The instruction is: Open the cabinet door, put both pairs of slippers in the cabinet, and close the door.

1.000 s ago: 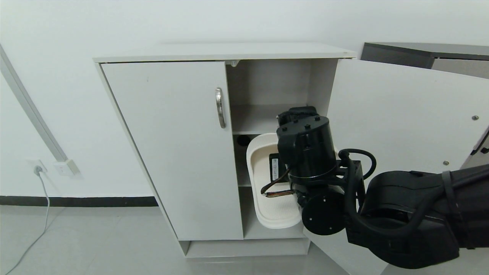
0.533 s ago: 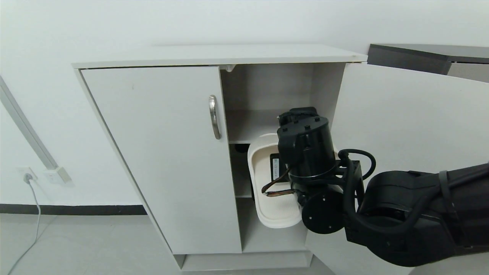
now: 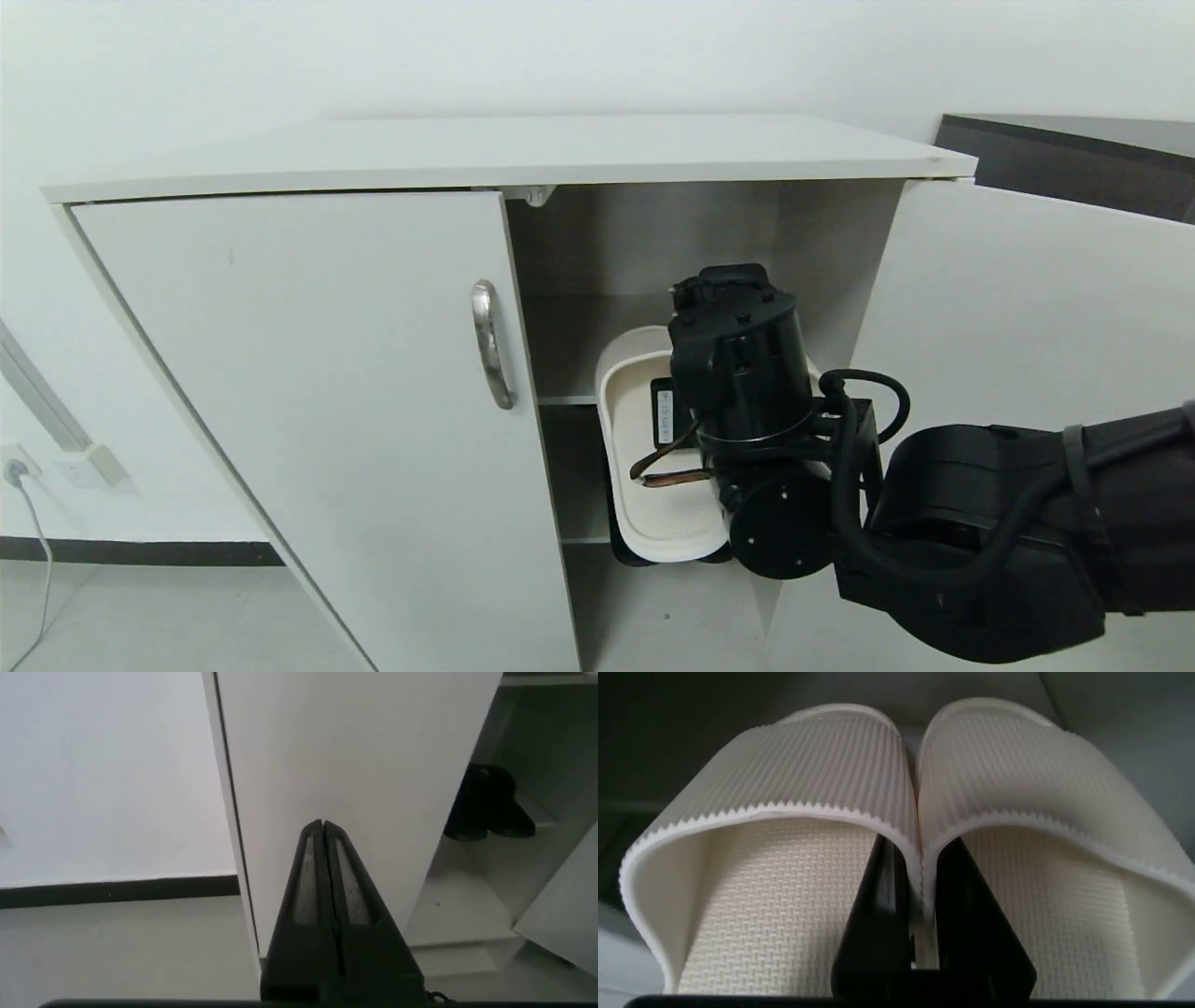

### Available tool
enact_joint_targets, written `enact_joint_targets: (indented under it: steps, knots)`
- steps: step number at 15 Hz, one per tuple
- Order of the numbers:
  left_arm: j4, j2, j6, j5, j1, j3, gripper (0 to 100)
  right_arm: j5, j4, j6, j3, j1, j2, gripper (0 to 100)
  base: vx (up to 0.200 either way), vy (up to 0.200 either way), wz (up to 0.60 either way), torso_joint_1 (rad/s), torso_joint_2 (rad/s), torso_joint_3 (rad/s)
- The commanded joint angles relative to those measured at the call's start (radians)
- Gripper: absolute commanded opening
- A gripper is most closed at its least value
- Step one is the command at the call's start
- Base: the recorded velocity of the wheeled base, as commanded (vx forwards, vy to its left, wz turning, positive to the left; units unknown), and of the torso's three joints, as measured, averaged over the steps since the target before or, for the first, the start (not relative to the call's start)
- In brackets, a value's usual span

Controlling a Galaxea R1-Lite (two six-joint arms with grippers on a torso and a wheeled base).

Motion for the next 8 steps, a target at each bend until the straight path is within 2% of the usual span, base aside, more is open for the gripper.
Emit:
enact_joint_targets:
  steps: [1,8]
  knots:
    - [0.0,0.001,0.0,0.0,-0.001,0.001,0,0.006,-0.029,-0.001,0.008,-0.001,0.018,0,0.0,0.0,0.0,0.0,0.0,0.0]
    - [0.0,0.001,0.0,0.0,-0.001,-0.001,0,0.066,-0.049,-0.004,-0.008,-0.034,0.029,0,0.0,0.0,0.0,0.0,0.0,0.0]
